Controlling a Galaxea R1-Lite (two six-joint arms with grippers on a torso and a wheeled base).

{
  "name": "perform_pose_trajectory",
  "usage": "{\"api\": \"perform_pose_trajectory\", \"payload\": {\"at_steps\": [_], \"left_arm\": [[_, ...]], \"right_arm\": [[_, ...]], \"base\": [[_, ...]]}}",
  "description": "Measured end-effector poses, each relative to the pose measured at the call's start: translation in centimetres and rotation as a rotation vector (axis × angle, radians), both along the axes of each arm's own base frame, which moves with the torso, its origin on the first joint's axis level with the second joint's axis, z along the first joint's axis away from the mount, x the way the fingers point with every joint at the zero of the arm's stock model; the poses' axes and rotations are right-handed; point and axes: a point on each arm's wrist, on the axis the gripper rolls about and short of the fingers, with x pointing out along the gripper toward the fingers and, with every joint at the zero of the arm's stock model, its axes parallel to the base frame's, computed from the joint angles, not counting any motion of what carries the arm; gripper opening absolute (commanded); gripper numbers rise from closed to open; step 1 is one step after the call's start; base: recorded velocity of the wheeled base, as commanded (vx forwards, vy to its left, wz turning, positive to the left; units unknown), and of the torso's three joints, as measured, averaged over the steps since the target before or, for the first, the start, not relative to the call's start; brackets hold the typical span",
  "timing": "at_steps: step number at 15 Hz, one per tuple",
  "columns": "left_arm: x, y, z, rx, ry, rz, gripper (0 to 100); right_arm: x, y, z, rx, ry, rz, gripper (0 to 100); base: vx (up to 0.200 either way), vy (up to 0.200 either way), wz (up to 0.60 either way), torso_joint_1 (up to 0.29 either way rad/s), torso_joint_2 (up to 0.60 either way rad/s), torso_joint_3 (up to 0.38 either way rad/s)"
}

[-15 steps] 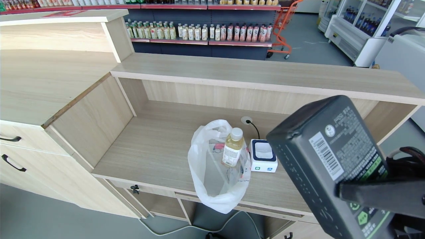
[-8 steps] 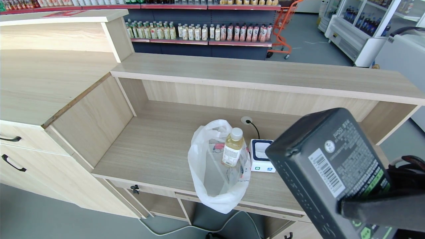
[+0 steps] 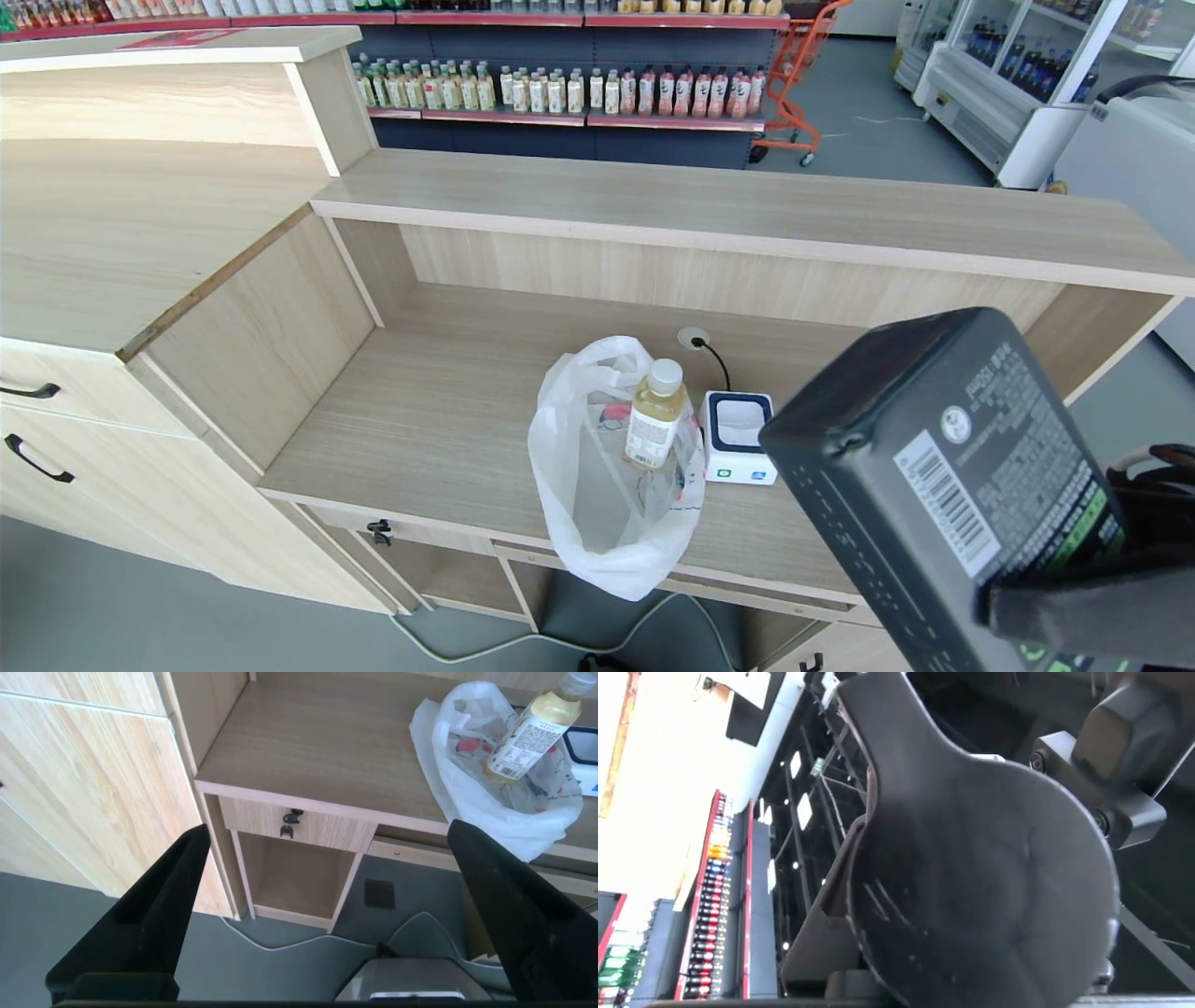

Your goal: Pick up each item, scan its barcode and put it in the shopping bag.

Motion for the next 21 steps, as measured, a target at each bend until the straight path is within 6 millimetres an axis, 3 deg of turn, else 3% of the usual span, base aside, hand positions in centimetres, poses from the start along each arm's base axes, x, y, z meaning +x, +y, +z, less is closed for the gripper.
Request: {"api": "perform_pose_trajectory", "payload": {"at_steps": [6, 8, 10, 13, 15, 18, 21], "left_arm": [[0.0, 0.0, 0.0, 0.000, 0.000, 0.000, 100], [0.0, 0.0, 0.0, 0.000, 0.000, 0.000, 100], [0.0, 0.0, 0.0, 0.000, 0.000, 0.000, 100], [0.0, 0.0, 0.0, 0.000, 0.000, 0.000, 100], [0.0, 0.0, 0.0, 0.000, 0.000, 0.000, 100], [0.0, 0.0, 0.0, 0.000, 0.000, 0.000, 100], [0.0, 0.0, 0.0, 0.000, 0.000, 0.000, 100]], "right_arm": [[0.5, -0.3, 0.4, 0.016, 0.077, -0.046, 0], [2.4, -1.7, 0.6, 0.094, 0.424, -0.253, 0], [4.5, -4.1, -0.3, 0.268, 0.924, -0.497, 0], [6.2, -9.4, -2.1, 0.536, 1.318, -0.802, 0], [6.1, -12.5, -3.6, 0.698, 1.550, -0.924, 0], [5.5, -14.9, -3.7, 0.826, 1.586, -0.974, 0], [5.2, -15.1, -3.5, 0.745, 1.607, -0.887, 0]], "base": [[0.000, 0.000, 0.00, 0.000, 0.00, 0.000], [0.000, 0.000, 0.00, 0.000, 0.00, 0.000], [0.000, 0.000, 0.00, 0.000, 0.00, 0.000], [0.000, 0.000, 0.00, 0.000, 0.00, 0.000], [0.000, 0.000, 0.00, 0.000, 0.00, 0.000], [0.000, 0.000, 0.00, 0.000, 0.00, 0.000], [0.000, 0.000, 0.00, 0.000, 0.00, 0.000]]}}
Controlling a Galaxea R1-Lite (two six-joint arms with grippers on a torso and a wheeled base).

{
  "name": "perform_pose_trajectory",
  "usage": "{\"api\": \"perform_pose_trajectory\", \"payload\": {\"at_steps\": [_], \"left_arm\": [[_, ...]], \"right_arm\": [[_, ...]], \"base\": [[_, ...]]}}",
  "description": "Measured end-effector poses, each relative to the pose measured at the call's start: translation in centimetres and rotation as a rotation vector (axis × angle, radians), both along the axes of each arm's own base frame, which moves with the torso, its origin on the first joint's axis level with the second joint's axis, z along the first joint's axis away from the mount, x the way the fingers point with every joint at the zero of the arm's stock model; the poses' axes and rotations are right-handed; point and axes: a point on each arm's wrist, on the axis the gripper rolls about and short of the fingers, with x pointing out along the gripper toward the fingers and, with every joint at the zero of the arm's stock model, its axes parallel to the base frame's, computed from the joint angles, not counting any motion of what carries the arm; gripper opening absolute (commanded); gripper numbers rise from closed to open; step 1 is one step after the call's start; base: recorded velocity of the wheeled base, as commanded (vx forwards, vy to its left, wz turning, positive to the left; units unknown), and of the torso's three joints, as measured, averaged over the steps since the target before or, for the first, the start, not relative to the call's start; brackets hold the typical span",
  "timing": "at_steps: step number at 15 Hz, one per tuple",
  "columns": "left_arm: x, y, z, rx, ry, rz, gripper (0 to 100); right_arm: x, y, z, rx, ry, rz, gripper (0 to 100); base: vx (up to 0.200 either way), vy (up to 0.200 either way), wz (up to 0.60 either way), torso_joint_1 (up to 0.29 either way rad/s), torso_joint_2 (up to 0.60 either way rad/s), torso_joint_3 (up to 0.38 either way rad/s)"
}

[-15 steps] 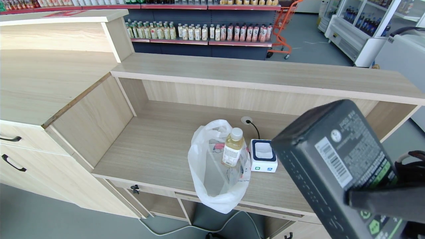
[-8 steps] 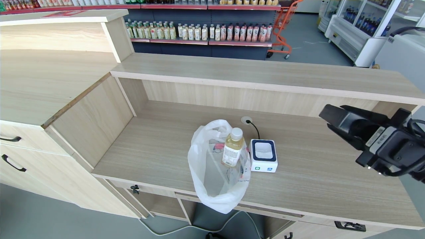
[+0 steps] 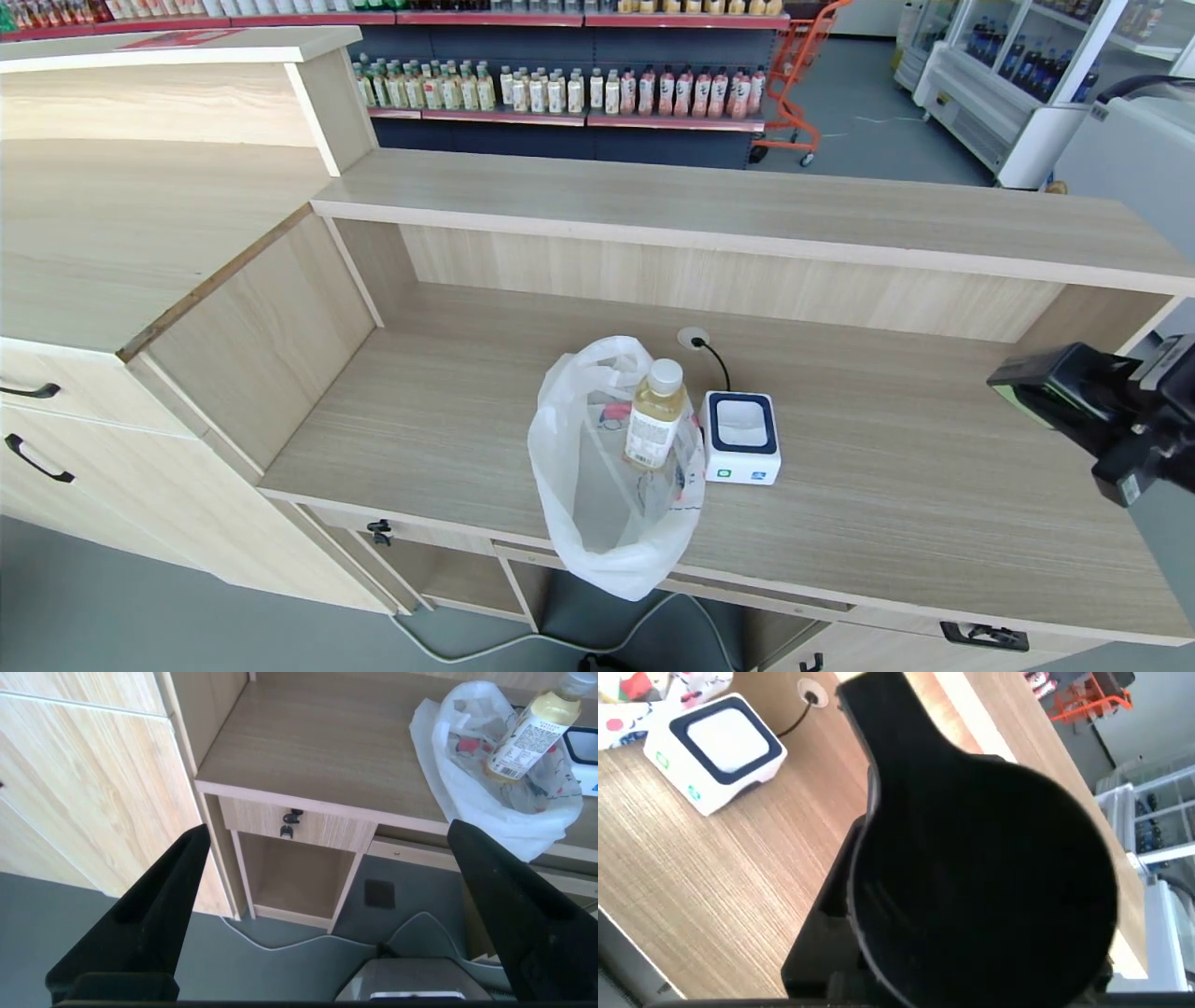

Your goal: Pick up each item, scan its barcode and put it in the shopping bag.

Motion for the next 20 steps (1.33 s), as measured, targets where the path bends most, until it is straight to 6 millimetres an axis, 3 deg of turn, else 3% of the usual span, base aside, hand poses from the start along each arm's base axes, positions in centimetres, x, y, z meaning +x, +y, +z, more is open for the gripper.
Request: {"api": "perform_pose_trajectory", "payload": {"at_steps": [2, 6, 12, 17, 20], "left_arm": [[0.0, 0.0, 0.0, 0.000, 0.000, 0.000, 100], [0.0, 0.0, 0.0, 0.000, 0.000, 0.000, 100], [0.0, 0.0, 0.0, 0.000, 0.000, 0.000, 100], [0.0, 0.0, 0.0, 0.000, 0.000, 0.000, 100], [0.0, 0.0, 0.0, 0.000, 0.000, 0.000, 100]], "right_arm": [[0.2, 0.0, -0.3, 0.085, 0.051, 0.011, 0], [1.7, 1.1, -0.9, 0.519, 0.239, 0.058, 0], [7.3, 2.5, -3.2, 1.126, 0.507, 0.029, 0], [11.2, 3.6, -6.7, 1.181, 0.617, -0.034, 0], [13.3, 4.3, -7.4, 1.174, 0.633, -0.019, 0]], "base": [[0.000, 0.000, 0.00, 0.000, 0.00, 0.000], [0.000, 0.000, 0.00, 0.000, 0.00, 0.000], [0.000, 0.000, 0.00, 0.000, 0.00, 0.000], [0.000, 0.000, 0.00, 0.000, 0.00, 0.000], [0.000, 0.000, 0.00, 0.000, 0.00, 0.000]]}}
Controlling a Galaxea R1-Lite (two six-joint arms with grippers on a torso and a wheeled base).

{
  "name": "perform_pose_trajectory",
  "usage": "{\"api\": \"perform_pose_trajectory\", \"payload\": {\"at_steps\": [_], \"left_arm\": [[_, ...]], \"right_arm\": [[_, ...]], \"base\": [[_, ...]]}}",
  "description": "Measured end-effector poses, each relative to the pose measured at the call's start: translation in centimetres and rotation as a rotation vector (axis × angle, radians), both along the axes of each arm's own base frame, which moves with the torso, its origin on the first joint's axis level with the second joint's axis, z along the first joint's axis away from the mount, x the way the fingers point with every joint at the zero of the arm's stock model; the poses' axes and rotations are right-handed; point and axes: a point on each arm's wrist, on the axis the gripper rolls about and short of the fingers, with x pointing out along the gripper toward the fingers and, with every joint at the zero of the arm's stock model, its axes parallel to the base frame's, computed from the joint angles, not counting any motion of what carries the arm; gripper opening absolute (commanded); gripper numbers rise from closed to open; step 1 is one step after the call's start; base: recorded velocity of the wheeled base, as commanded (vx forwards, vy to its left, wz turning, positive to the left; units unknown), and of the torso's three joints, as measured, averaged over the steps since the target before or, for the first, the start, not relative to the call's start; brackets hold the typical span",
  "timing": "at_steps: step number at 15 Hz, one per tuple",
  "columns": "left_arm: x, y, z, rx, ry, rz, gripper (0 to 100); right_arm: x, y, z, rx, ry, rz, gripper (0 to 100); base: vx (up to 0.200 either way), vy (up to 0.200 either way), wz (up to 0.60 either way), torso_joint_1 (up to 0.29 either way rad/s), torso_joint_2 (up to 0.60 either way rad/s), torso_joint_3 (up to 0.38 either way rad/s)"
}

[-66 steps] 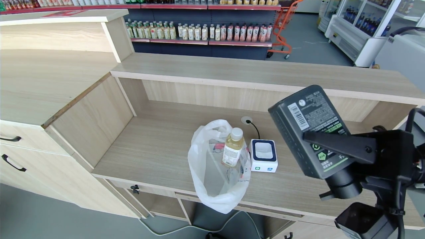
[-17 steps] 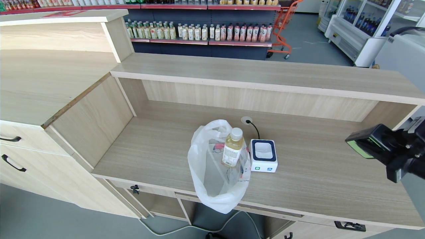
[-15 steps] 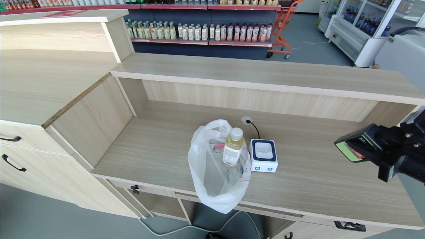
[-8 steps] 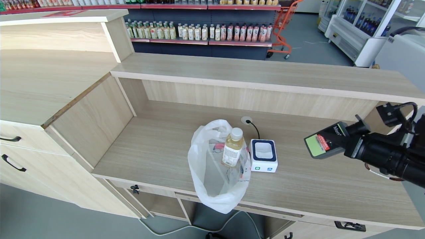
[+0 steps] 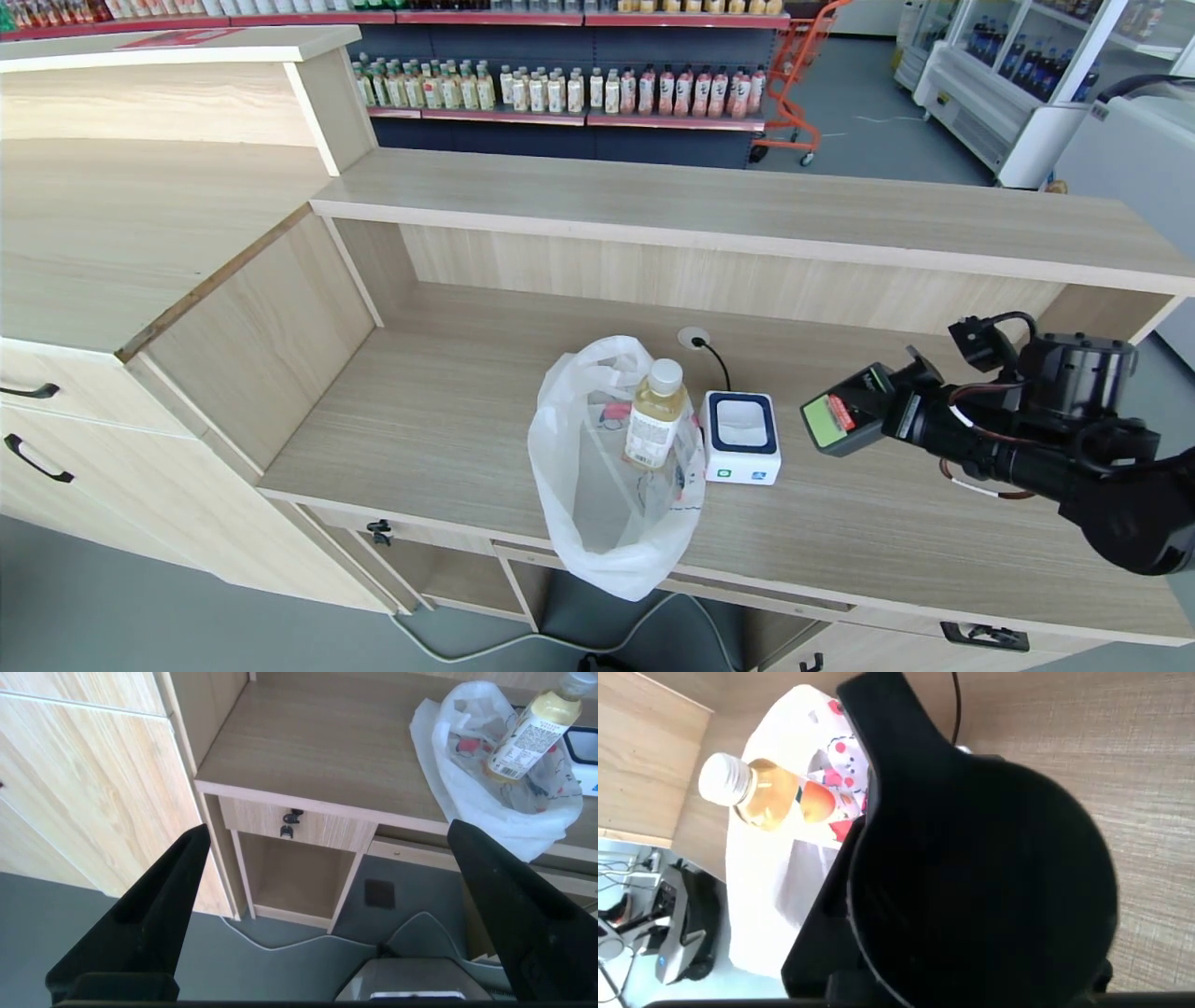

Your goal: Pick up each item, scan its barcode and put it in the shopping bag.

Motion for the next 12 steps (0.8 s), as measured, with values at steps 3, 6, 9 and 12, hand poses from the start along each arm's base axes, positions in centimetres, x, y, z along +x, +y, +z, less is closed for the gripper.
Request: {"api": "perform_pose_trajectory", "payload": {"at_steps": [3, 6, 9, 12], "left_arm": [[0.0, 0.0, 0.0, 0.000, 0.000, 0.000, 100], [0.0, 0.0, 0.0, 0.000, 0.000, -0.001, 100], [0.0, 0.0, 0.0, 0.000, 0.000, 0.000, 100], [0.0, 0.0, 0.0, 0.000, 0.000, 0.000, 100]], "right_arm": [[1.8, 0.8, -0.3, -0.001, -0.009, 0.026, 0], [2.9, 1.8, -0.9, -0.003, -0.005, 0.051, 0], [3.7, 2.5, -1.7, -0.005, 0.007, 0.069, 0], [4.2, 3.1, -2.3, -0.009, 0.016, 0.081, 0]], "base": [[0.000, 0.000, 0.00, 0.000, 0.00, 0.000], [0.000, 0.000, 0.00, 0.000, 0.00, 0.000], [0.000, 0.000, 0.00, 0.000, 0.00, 0.000], [0.000, 0.000, 0.00, 0.000, 0.00, 0.000]]}}
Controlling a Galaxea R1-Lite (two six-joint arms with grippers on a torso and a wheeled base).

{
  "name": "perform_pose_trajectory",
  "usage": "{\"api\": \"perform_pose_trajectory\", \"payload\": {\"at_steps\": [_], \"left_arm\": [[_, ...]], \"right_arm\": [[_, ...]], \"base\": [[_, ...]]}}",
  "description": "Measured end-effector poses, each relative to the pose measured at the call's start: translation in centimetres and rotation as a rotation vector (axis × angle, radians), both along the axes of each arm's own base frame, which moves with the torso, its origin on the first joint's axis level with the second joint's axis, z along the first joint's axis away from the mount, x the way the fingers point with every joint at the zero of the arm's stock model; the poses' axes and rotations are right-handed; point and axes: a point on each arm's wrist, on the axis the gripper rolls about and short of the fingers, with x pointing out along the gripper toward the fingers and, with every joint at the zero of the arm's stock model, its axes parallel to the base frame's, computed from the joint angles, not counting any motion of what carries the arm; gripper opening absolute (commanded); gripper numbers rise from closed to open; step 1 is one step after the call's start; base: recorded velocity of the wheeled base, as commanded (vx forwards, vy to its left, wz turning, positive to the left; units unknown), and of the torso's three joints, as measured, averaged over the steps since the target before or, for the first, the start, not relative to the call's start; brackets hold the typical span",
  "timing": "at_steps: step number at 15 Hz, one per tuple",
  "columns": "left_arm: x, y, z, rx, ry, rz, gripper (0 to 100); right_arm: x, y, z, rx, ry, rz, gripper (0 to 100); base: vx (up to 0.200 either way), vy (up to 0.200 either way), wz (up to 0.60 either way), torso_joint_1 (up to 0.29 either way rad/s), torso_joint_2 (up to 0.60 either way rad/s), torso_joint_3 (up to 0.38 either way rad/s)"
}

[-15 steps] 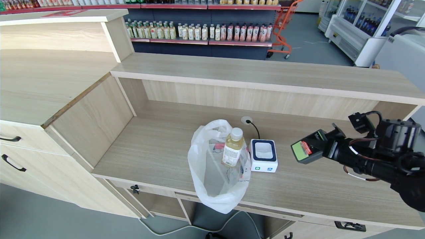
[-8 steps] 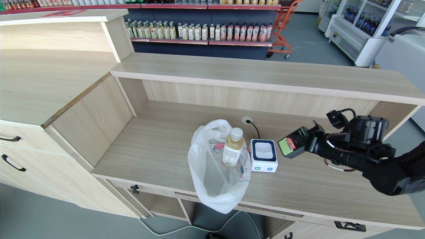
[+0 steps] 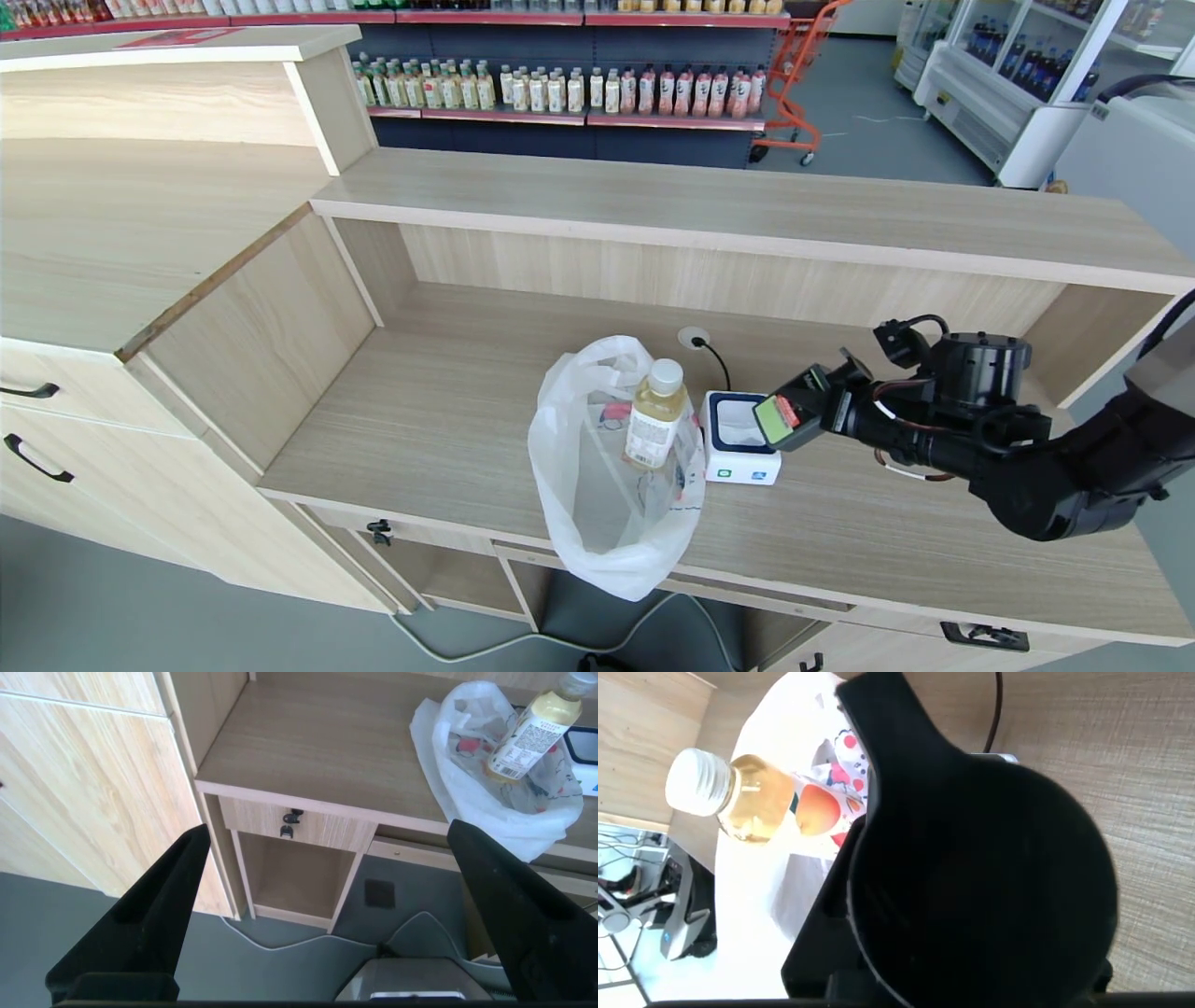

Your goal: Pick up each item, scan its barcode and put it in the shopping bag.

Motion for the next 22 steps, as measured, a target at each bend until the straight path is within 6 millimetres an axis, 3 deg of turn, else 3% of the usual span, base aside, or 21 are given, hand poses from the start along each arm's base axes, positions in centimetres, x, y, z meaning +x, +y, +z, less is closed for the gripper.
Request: {"api": "perform_pose_trajectory", "payload": {"at_steps": [9, 15, 22], "left_arm": [[0.0, 0.0, 0.0, 0.000, 0.000, 0.000, 100], [0.0, 0.0, 0.0, 0.000, 0.000, 0.000, 100], [0.0, 0.0, 0.0, 0.000, 0.000, 0.000, 100]], "right_arm": [[0.9, 1.0, -1.9, -0.066, 0.004, 0.037, 0], [2.5, 2.7, -1.3, -0.056, -0.036, 0.071, 0], [3.7, 4.6, -2.1, -0.054, -0.048, 0.108, 0]], "base": [[0.000, 0.000, 0.00, 0.000, 0.00, 0.000], [0.000, 0.000, 0.00, 0.000, 0.00, 0.000], [0.000, 0.000, 0.00, 0.000, 0.00, 0.000]]}}
